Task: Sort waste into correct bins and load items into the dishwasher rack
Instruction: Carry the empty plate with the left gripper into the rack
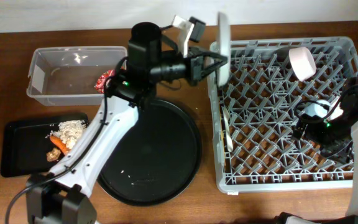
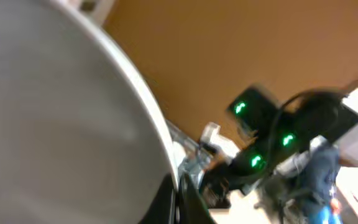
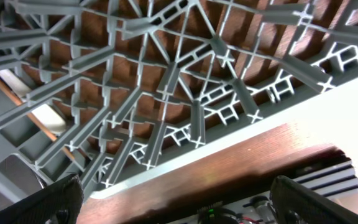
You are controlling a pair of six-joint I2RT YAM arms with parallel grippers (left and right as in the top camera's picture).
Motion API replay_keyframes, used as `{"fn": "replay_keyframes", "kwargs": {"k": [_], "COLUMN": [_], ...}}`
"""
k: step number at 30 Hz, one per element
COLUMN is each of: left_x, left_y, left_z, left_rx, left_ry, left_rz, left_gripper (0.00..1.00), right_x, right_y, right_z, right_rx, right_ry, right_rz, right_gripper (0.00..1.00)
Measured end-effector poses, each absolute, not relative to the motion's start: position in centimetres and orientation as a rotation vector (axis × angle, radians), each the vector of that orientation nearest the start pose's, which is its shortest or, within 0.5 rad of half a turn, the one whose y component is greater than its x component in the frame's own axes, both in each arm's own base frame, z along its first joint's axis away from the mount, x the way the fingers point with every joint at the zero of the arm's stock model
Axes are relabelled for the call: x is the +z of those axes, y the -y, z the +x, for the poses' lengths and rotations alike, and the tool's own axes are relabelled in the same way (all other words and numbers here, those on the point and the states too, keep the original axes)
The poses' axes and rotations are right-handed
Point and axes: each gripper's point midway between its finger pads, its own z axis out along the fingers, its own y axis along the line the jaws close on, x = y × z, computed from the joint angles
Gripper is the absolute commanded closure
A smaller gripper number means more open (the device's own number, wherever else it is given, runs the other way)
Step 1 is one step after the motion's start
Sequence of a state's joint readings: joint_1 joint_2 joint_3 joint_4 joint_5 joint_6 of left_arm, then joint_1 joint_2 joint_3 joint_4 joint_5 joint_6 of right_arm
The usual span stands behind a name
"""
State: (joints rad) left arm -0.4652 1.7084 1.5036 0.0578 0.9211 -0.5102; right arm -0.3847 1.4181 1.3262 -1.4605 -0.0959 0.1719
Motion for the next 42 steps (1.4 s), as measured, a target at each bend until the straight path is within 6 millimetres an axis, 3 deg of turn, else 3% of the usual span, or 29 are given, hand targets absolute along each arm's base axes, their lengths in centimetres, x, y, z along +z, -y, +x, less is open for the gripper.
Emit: {"fn": "replay_keyframes", "kwargs": {"k": [1,3,6,10,18,20,24,25,26,29,30,37,42], "left_x": [36.7,36.5,32.9,28.1,24.2,22.2,21.0,20.8,20.5,17.6,16.2,16.5,22.0], "left_y": [35.2,37.0,40.4,42.6,43.5,43.6,43.6,43.6,43.6,43.2,43.0,41.9,43.2], "left_z": [37.2,37.2,37.9,38.5,39.9,40.6,41.1,41.1,41.1,39.9,39.4,39.2,38.7], "left_rx": [-1.523,-1.598,-1.716,-1.762,-1.706,-1.687,-1.664,-1.659,-1.656,-1.644,-1.632,-1.694,-1.806], "left_ry": [-1.708,-1.659,-1.663,-1.791,-1.954,-1.994,-2.025,-2.042,-2.059,-2.246,-2.303,-2.299,-1.961], "left_rz": [0.713,0.715,0.703,0.626,0.464,0.43,0.395,0.385,0.378,0.328,0.324,0.384,0.615], "left_gripper": [1.0,1.0,1.0,1.0,1.0,1.0,1.0,0.92,0.44,0.05,0.01,0.04,0.01], "right_x": [16.6,16.7,16.6,16.6,16.6,16.6,16.6,16.6,16.6,16.6,16.6,16.6,16.6], "right_y": [7.2,7.2,7.2,7.2,7.2,7.2,7.2,7.2,7.2,7.2,7.2,7.2,7.2], "right_z": [22.3,22.2,22.2,22.3,22.2,22.2,22.2,22.2,22.2,22.2,22.2,22.2,22.2], "right_rx": [0.146,0.146,0.145,0.146,0.146,0.146,0.146,0.146,0.146,0.146,0.146,0.146,0.146], "right_ry": [-2.992,-2.994,-2.992,-2.992,-2.993,-2.993,-2.993,-2.993,-2.993,-2.994,-2.994,-2.995,-2.994], "right_rz": [0.854,0.854,0.854,0.853,0.854,0.853,0.853,0.853,0.853,0.854,0.854,0.855,0.854], "right_gripper": [0.01,0.01,0.01,0.01,0.01,0.01,0.01,0.01,0.01,0.01,0.01,0.01,0.01]}}
